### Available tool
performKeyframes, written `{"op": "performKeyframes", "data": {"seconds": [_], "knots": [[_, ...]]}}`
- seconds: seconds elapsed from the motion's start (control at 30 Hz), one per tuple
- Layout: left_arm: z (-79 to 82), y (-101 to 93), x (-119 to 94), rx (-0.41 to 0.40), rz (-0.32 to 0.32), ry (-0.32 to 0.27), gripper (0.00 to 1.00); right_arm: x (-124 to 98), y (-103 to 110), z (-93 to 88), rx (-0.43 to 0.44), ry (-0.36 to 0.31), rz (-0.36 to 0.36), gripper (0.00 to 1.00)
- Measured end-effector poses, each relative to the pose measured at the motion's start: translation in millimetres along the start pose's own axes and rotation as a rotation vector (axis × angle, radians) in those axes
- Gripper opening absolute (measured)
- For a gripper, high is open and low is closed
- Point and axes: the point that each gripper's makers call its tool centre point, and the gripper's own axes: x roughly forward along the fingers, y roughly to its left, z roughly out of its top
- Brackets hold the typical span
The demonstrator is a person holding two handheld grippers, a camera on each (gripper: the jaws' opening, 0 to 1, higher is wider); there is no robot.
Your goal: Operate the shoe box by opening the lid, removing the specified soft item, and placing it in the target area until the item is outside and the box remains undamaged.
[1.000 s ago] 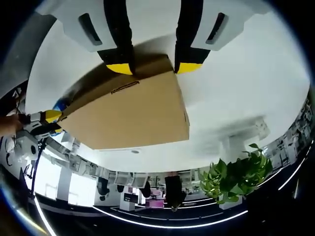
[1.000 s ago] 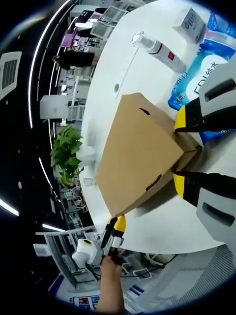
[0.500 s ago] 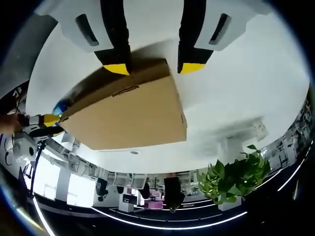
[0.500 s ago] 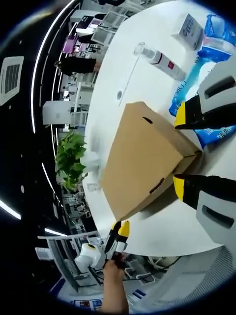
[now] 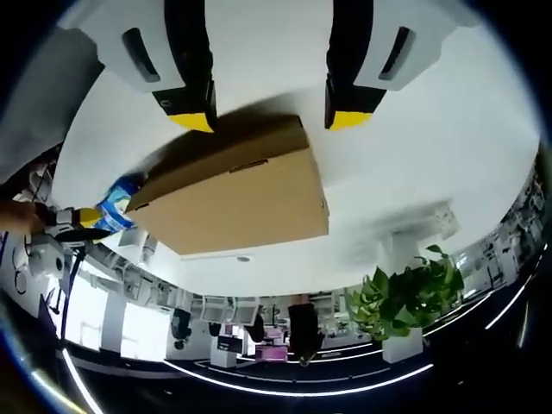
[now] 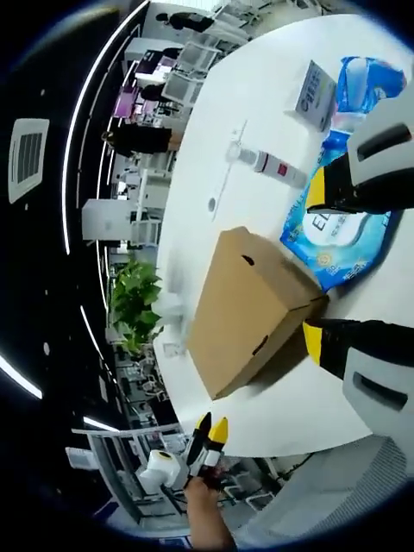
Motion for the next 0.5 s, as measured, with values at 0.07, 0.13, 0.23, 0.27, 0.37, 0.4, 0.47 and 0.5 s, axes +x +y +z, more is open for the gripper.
{"op": "performKeyframes", "data": {"seconds": [0.07,0.13,0.23,0.27,0.37,0.4,0.47,0.5], "knots": [[0.3,-6.0,-6.6,-0.005,-0.007,-0.014,0.53,-8.8,-6.2,-1.8,0.01,-0.005,-0.018,0.5],[-2.4,-12.9,-11.9,0.005,-0.017,-0.009,0.54,-19.0,-12.2,-5.5,0.012,-0.003,-0.035,0.53],[-4.3,-20.7,-20.2,0.014,-0.022,-0.014,0.56,-33.1,-20.7,-11.2,0.012,0.006,-0.065,0.57],[-4.1,-23.2,-22.7,0.012,-0.024,-0.02,0.57,-36.9,-22.6,-12.8,0.015,0.007,-0.072,0.58],[-3.1,-36.9,-32.4,0.018,-0.039,-0.035,0.59,-51.4,-26.8,-16.9,0.023,0.006,-0.095,0.62],[-2.0,-39.7,-34.9,0.022,-0.04,-0.042,0.6,-57.1,-28.5,-18.4,0.022,0.002,-0.109,0.64],[1.0,-48.6,-41.4,0.02,-0.046,-0.065,0.63,-66.5,-29.6,-22.2,0.021,0.004,-0.124,0.67],[1.7,-53.9,-44.7,0.026,-0.052,-0.077,0.64,-70.3,-29.2,-24.1,0.021,0.004,-0.13,0.69]]}}
